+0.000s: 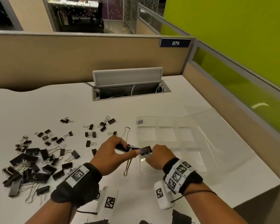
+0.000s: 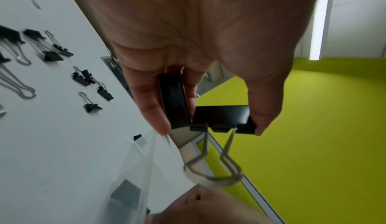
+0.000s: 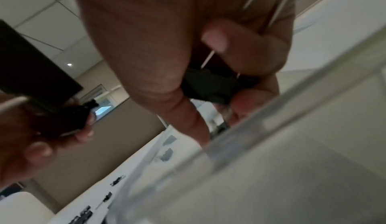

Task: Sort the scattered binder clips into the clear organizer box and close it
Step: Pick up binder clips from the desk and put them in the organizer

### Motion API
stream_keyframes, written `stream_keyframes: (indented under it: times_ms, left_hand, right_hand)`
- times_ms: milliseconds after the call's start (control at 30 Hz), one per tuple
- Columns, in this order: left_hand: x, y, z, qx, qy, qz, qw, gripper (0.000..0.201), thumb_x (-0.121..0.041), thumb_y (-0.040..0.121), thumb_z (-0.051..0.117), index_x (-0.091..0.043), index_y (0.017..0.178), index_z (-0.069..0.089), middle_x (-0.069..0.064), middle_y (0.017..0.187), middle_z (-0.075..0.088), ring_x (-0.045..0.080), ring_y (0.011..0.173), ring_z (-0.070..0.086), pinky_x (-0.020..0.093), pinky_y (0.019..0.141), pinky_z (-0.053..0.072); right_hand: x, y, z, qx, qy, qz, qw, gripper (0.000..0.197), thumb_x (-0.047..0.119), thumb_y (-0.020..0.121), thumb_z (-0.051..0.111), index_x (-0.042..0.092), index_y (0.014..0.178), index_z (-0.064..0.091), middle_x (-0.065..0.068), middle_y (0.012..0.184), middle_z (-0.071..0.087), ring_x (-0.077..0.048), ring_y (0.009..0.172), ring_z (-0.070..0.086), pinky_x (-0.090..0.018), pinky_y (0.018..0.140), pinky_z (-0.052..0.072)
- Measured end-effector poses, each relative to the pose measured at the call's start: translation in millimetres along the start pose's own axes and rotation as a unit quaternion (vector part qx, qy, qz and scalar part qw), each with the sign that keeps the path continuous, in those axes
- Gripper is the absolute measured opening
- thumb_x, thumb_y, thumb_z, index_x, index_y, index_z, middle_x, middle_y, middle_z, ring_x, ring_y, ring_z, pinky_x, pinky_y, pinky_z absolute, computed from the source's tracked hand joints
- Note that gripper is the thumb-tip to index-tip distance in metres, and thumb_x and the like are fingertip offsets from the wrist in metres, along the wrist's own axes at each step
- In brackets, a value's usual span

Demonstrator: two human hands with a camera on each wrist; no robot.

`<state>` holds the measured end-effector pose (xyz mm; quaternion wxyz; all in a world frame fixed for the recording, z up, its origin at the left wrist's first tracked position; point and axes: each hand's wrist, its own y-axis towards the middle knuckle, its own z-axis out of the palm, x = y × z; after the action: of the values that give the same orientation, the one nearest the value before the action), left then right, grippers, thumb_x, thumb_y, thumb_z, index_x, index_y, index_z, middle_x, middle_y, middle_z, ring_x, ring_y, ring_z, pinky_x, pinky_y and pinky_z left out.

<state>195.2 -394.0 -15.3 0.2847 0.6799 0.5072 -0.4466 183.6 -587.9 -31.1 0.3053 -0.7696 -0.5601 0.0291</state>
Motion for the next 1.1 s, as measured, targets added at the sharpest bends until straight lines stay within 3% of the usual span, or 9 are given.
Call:
stream_keyframes:
  times_ms: [133, 233, 367, 600, 667, 800, 900, 1000, 1100]
  left_hand:
    - [-1, 6, 7, -0.026, -0.006, -0.024, 0.999, 0.057, -0.073, 0.052, 0.068, -0.023, 0.077, 0.060, -0.001, 0.090, 0.068, 0.005, 0.085, 0.065, 0.029, 0.079, 0.051]
    - [1, 12, 11, -0.043, -0.022, -0.045, 0.998, 0.060, -0.076, 0.052, 0.070, -0.022, 0.075, 0.061, -0.002, 0.089, 0.069, 0.011, 0.087, 0.067, 0.042, 0.081, 0.055]
    - [-5, 21, 22, -0.048, -0.024, -0.061, 0.997, 0.063, -0.078, 0.051, 0.069, -0.020, 0.073, 0.060, 0.002, 0.088, 0.068, 0.017, 0.087, 0.067, 0.047, 0.078, 0.057]
    - [-25, 27, 47, -0.015, 0.048, -0.050, 0.997, 0.055, -0.072, 0.058, 0.069, -0.020, 0.073, 0.060, 0.003, 0.088, 0.063, 0.019, 0.076, 0.064, 0.042, 0.073, 0.056]
    - [-29, 30, 53, 0.001, 0.080, -0.051, 0.995, 0.054, -0.070, 0.061, 0.069, -0.018, 0.076, 0.060, 0.002, 0.090, 0.061, 0.018, 0.079, 0.062, 0.039, 0.075, 0.055]
    - [-33, 36, 69, 0.039, 0.179, -0.052, 0.982, 0.053, -0.069, 0.062, 0.069, -0.020, 0.080, 0.058, -0.003, 0.091, 0.055, 0.013, 0.078, 0.057, 0.029, 0.071, 0.052]
    - [-34, 39, 81, 0.051, 0.223, -0.045, 0.972, 0.055, -0.070, 0.059, 0.069, -0.021, 0.081, 0.055, -0.004, 0.091, 0.050, 0.010, 0.075, 0.055, 0.027, 0.069, 0.052]
    - [-32, 41, 89, 0.051, 0.238, -0.033, 0.969, 0.052, -0.060, 0.060, 0.077, -0.020, 0.086, 0.056, -0.003, 0.095, 0.049, 0.011, 0.076, 0.054, 0.021, 0.067, 0.047]
    - [-27, 42, 88, 0.053, 0.243, -0.018, 0.968, 0.045, -0.044, 0.065, 0.081, -0.019, 0.095, 0.057, -0.003, 0.100, 0.048, 0.010, 0.083, 0.054, 0.014, 0.069, 0.043]
  right_hand:
    - [-23, -1, -13, -0.011, 0.052, -0.038, 0.998, 0.026, 0.035, 0.082, 0.061, 0.012, 0.094, 0.063, -0.002, 0.087, 0.064, -0.018, 0.082, 0.061, -0.026, 0.068, 0.048]
    - [-29, -2, -19, -0.039, 0.151, -0.060, 0.986, 0.030, 0.027, 0.081, 0.065, 0.020, 0.107, 0.053, -0.001, 0.109, 0.055, -0.016, 0.095, 0.056, -0.021, 0.070, 0.044]
    - [-18, 1, -2, -0.015, 0.099, -0.080, 0.992, 0.037, 0.023, 0.078, 0.068, 0.018, 0.109, 0.050, -0.003, 0.113, 0.047, -0.018, 0.095, 0.053, -0.023, 0.076, 0.046]
    - [-32, 0, 3, -0.049, 0.106, -0.102, 0.988, 0.038, 0.009, 0.087, 0.058, 0.017, 0.123, 0.049, -0.004, 0.122, 0.049, -0.020, 0.107, 0.053, -0.025, 0.092, 0.046]
    - [-43, -3, -7, -0.067, 0.145, -0.102, 0.982, 0.040, 0.005, 0.088, 0.055, 0.018, 0.126, 0.050, -0.001, 0.124, 0.053, -0.015, 0.108, 0.055, -0.018, 0.088, 0.044]
    - [-64, -11, -24, -0.097, 0.260, -0.106, 0.955, 0.037, 0.000, 0.088, 0.055, 0.022, 0.118, 0.055, 0.004, 0.115, 0.060, -0.001, 0.089, 0.062, -0.008, 0.070, 0.045]
    - [-69, -20, -26, -0.005, 0.355, -0.132, 0.925, 0.052, -0.001, 0.080, 0.063, 0.027, 0.122, 0.052, 0.005, 0.120, 0.060, -0.007, 0.096, 0.065, -0.025, 0.083, 0.056]
    - [-65, -25, -20, 0.075, 0.423, -0.136, 0.892, 0.065, 0.000, 0.073, 0.066, 0.029, 0.129, 0.048, 0.006, 0.126, 0.053, -0.016, 0.105, 0.064, -0.039, 0.085, 0.058]
    - [-62, -22, -15, 0.025, 0.354, -0.144, 0.924, 0.061, 0.013, 0.077, 0.071, 0.030, 0.131, 0.046, 0.009, 0.132, 0.050, -0.009, 0.109, 0.059, -0.021, 0.081, 0.053]
